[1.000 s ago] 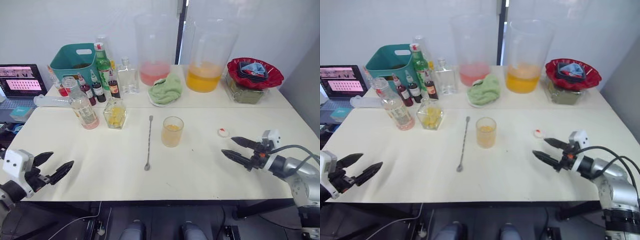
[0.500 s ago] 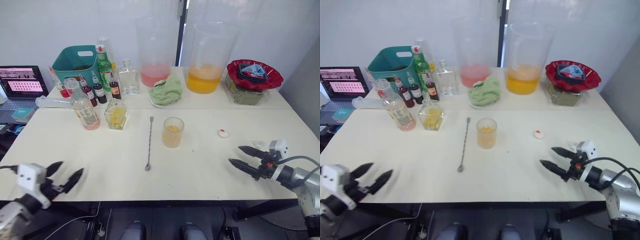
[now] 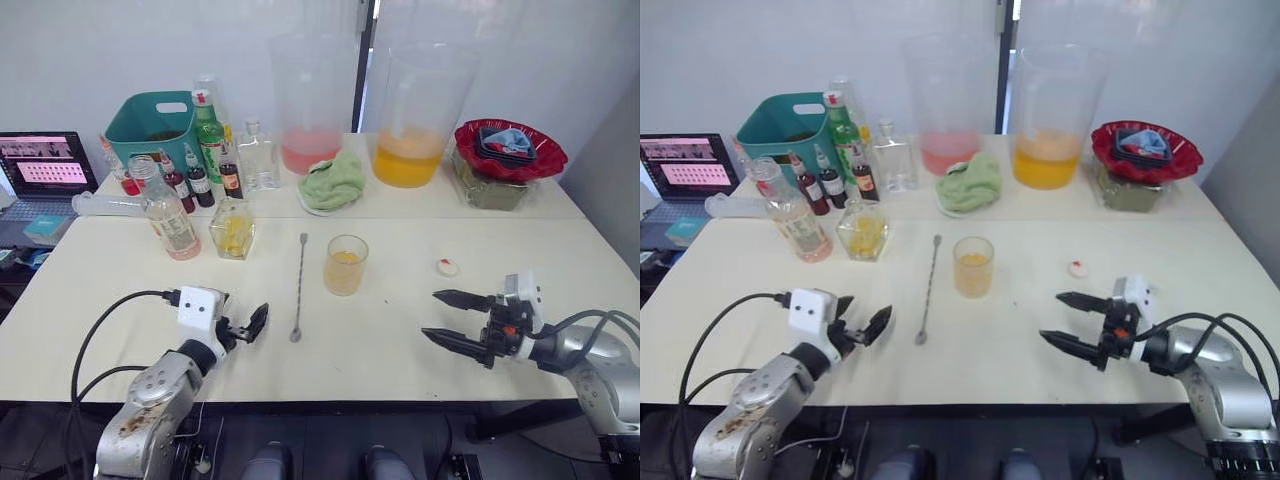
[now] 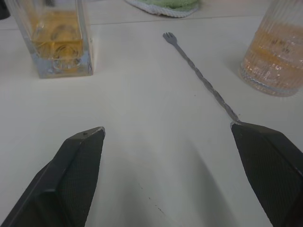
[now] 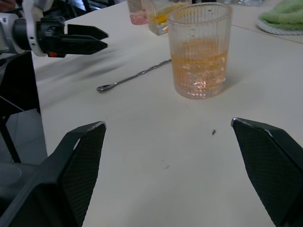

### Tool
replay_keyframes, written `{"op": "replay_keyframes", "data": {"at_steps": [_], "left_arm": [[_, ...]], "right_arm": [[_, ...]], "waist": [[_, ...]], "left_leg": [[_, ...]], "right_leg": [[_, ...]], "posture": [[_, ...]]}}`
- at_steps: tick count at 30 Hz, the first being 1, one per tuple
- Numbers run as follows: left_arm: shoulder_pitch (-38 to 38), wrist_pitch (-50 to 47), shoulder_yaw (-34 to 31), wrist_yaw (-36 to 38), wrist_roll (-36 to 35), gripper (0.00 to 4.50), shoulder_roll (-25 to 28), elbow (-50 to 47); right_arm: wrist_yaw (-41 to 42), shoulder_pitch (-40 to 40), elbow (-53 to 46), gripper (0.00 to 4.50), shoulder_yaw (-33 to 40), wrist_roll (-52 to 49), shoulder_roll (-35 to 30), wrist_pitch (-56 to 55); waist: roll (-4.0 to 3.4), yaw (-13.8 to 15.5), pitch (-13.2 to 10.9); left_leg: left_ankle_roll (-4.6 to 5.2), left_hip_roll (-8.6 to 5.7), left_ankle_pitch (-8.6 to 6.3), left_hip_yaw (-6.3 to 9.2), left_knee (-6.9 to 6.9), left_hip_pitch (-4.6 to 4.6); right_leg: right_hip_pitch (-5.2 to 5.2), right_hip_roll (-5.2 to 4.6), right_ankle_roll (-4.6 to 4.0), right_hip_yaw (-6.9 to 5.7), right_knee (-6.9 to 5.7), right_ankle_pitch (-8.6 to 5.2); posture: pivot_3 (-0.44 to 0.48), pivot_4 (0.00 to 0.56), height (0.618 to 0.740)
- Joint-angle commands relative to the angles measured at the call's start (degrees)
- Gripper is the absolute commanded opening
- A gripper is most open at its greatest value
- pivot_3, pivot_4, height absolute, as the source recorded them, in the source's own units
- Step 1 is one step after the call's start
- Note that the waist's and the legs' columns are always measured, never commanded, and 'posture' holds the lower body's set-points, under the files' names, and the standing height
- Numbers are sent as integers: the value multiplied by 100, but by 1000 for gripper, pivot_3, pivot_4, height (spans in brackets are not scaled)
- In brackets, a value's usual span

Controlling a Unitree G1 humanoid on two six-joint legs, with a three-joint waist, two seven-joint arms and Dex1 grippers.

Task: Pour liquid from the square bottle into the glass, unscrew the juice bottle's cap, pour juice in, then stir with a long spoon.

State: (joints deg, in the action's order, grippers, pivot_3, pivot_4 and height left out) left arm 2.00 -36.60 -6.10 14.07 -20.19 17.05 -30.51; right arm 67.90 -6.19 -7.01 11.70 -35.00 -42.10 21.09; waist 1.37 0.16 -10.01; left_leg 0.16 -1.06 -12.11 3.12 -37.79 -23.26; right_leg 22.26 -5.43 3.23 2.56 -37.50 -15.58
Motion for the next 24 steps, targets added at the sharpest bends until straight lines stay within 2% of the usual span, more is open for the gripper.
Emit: {"op": "replay_keyframes", "data": {"at_steps": [1, 8, 11, 16, 20, 21, 24], "left_arm": [[-359, -190, 233, -231, 147, 4492, -110, 52], [-780, -373, 742, -275, 316, 4492, -331, 498], [-1010, -275, 885, -337, 285, 4492, -619, 704], [-1403, -401, 1127, -646, 686, 4492, -820, 1205], [-1716, -835, 1569, -673, 1001, 4492, -745, 1490], [-1747, -920, 1641, -664, 1050, 3943, -740, 1505], [-1807, -1165, 1672, -675, 1147, 3030, -732, 1495]], "right_arm": [[-34, -137, -415, 4500, 8, -151, -107, 156], [-148, -138, -838, 4500, 57, -200, -141, 389], [-193, -66, -921, 4500, 111, -171, -201, 417], [-423, -22, -945, 4500, 169, -85, -184, 361], [-621, -7, -1039, 4500, 148, -81, -133, 372], [-643, 4, -1055, 4500, 135, -80, -135, 371], [-718, 5, -1070, 4500, 114, -69, -121, 354]], "waist": [[0, 35, 0], [1, 46, 0], [1, 65, -1], [2, 63, 0], [1, 56, 0], [1, 60, 0], [1, 65, 1]], "left_leg": [[0, -1, 0, -2, -2, 0], [0, -2, 0, -7, -2, -4], [0, -2, 0, -7, -2, -4], [0, -2, 0, -10, -3, -10], [0, -1, 0, -10, -2, -11], [0, -1, 0, -10, -2, -11], [0, -4, 0, -10, -2, -11]], "right_leg": [[-1, 0, 0, -1, 1, 0], [0, 1, 1, -2, 4, 0], [0, 1, 1, -3, 5, 0], [-8, 4, 1, -9, 29, 0], [-6, 7, 1, -9, 28, 0], [-6, 7, 1, -8, 28, 0], [-10, 4, 4, -9, 30, 1]], "posture": [[0, 150, 740], [0, 150, 740], [0, 150, 740], [0, 150, 740], [0, 150, 740], [0, 150, 740], [0, 150, 740]]}}
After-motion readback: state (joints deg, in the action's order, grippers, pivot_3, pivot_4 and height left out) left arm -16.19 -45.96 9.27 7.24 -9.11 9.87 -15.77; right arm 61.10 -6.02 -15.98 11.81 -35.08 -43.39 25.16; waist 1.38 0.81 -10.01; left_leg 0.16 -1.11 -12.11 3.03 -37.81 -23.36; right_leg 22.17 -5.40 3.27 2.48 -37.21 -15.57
